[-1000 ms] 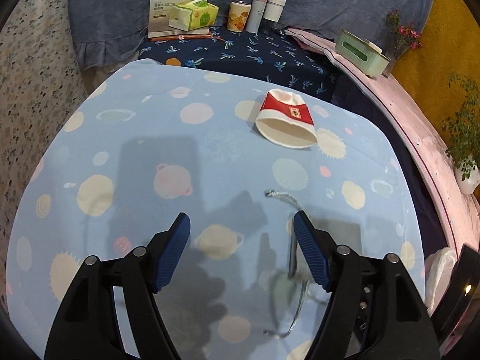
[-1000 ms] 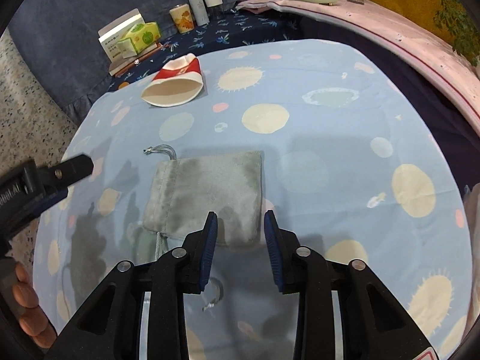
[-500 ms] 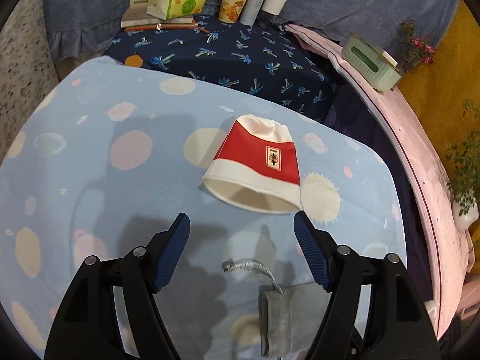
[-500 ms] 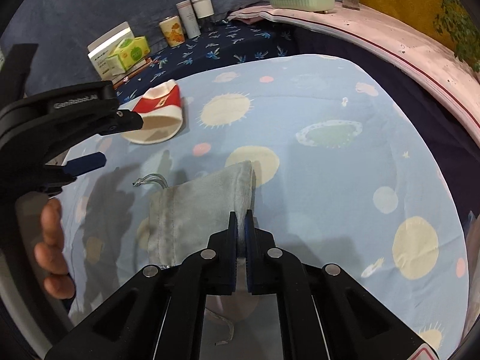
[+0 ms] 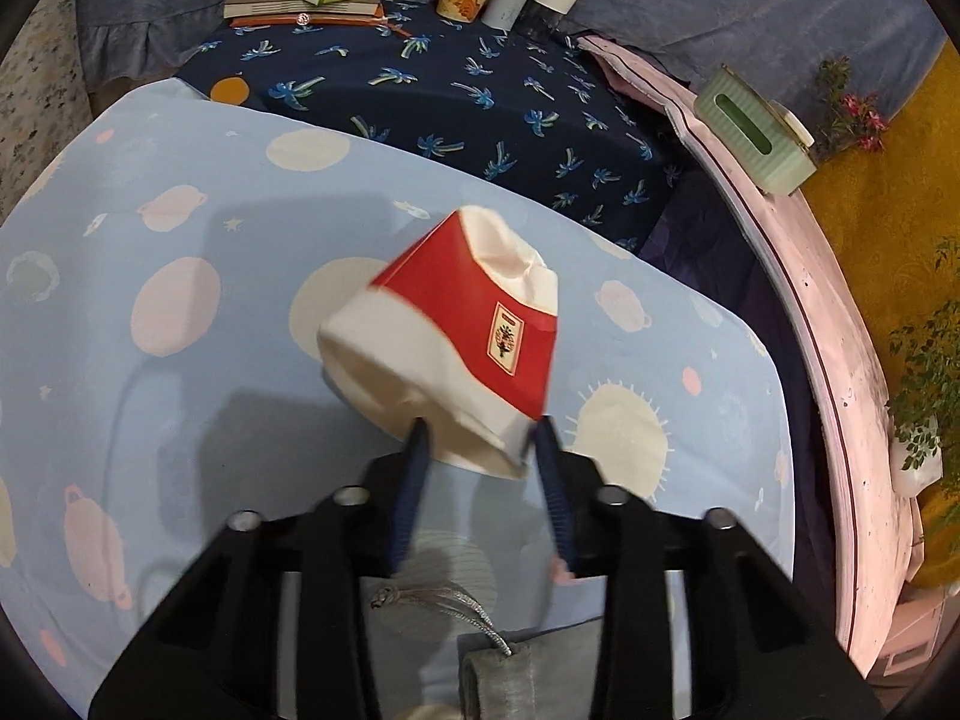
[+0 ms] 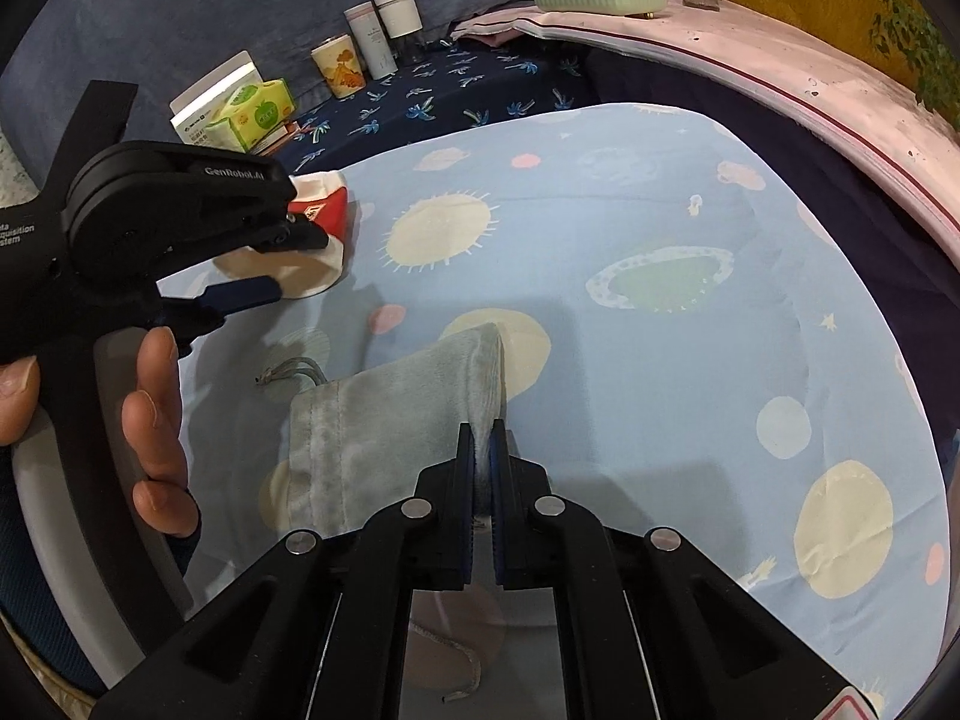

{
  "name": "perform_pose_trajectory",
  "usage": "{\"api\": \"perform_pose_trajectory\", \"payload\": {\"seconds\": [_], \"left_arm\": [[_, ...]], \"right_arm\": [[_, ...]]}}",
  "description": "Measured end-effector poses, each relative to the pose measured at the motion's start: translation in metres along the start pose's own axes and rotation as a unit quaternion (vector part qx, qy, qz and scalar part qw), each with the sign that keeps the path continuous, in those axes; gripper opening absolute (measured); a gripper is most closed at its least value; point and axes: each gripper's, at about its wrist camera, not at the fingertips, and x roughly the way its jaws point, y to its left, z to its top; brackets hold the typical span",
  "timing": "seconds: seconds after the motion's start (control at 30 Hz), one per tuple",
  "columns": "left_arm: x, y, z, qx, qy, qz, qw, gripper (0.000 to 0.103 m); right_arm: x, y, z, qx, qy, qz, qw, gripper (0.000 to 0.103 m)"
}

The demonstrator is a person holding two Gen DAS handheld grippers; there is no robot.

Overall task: Collect trash
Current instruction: 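Grasp the red-and-white paper cup with the left tool while the right tool grasps the grey pouch, then carry the paper cup and grey pouch in both tools over the bin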

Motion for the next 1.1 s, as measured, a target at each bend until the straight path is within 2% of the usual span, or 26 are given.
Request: {"api": "perform_pose_trajectory", "payload": {"seconds": [0.07, 0.17, 0.4, 0.67, 1.1], "left_arm": [[0.001, -0.003, -0.002, 0.007, 0.005, -0.003, 1.0000, 0.006], [-0.004, -0.008, -0.006, 0.023, -0.001, 0.004, 0.9997, 0.003], [-0.029, -0.014, -0.021, 0.050, -0.009, 0.007, 0.9987, 0.003], [-0.067, -0.017, -0.056, 0.072, -0.011, 0.004, 0.9973, 0.002], [-0.133, -0.016, -0.135, 0.099, -0.019, -0.009, 0.9948, 0.002]], "right_arm": [[0.000, 0.000, -0.001, 0.000, 0.000, 0.001, 1.000, 0.005], [-0.001, 0.000, 0.000, 0.002, -0.002, 0.002, 1.000, 0.005], [-0.017, -0.004, 0.001, 0.014, -0.016, 0.001, 1.000, 0.005], [-0.049, -0.006, -0.004, 0.022, -0.040, -0.001, 0.999, 0.005], [-0.106, -0.010, -0.050, 0.022, -0.058, -0.006, 0.998, 0.005]]}}
